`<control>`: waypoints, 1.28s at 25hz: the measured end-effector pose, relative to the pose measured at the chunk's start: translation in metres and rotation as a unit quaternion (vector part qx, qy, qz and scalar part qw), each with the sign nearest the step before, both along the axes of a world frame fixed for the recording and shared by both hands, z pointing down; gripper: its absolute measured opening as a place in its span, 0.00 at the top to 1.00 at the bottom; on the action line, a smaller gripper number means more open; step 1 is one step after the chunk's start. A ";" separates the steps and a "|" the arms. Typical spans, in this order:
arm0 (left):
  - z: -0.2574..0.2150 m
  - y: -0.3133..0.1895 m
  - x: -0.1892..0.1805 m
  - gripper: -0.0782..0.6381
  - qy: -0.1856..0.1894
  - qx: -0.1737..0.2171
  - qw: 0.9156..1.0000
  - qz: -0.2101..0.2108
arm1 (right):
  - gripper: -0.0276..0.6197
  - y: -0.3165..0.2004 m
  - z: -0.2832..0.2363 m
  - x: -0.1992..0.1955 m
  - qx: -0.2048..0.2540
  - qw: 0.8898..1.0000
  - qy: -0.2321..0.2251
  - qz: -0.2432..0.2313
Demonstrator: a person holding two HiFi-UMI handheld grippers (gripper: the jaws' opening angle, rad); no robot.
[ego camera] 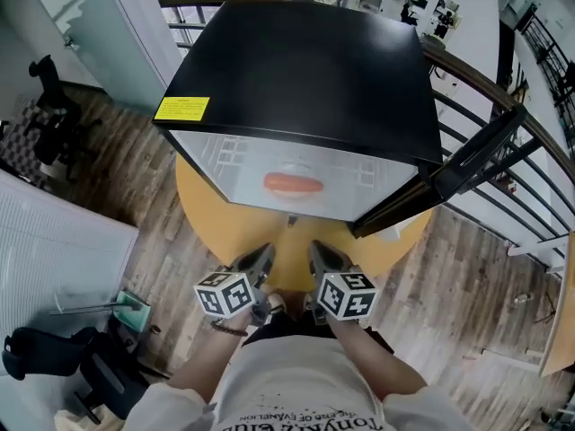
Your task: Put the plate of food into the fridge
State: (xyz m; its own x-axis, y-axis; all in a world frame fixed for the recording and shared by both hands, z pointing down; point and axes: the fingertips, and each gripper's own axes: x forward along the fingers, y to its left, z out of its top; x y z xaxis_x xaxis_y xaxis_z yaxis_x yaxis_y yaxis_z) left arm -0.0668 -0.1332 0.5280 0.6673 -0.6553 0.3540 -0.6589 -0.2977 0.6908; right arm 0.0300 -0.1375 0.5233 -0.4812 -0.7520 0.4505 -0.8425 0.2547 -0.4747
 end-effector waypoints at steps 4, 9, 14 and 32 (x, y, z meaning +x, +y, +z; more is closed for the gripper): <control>-0.023 0.026 0.017 0.86 -0.090 0.060 0.993 0.042 | 0.91 0.022 -0.018 0.008 0.020 0.999 0.033 -0.031; -0.037 0.042 0.030 0.86 -0.130 0.085 0.987 0.051 | 0.91 0.041 -0.029 0.020 0.014 0.999 0.036 -0.035; -0.036 0.051 0.035 0.86 -0.139 0.087 0.986 0.043 | 0.91 0.055 -0.029 0.019 0.012 0.998 0.031 -0.047; -0.040 0.080 0.035 0.86 -0.176 0.102 0.979 0.030 | 0.92 0.073 -0.029 -0.007 0.021 0.993 0.037 -0.107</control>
State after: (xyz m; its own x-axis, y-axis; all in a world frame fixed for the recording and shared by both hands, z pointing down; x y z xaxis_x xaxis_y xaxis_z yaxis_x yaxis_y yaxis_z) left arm -0.0313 -0.0536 0.4883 0.5666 -0.6998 0.4350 -0.8226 -0.4502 0.3472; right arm 0.0232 -0.0646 0.4947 -0.5987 -0.6555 0.4603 -0.7991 0.4494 -0.3994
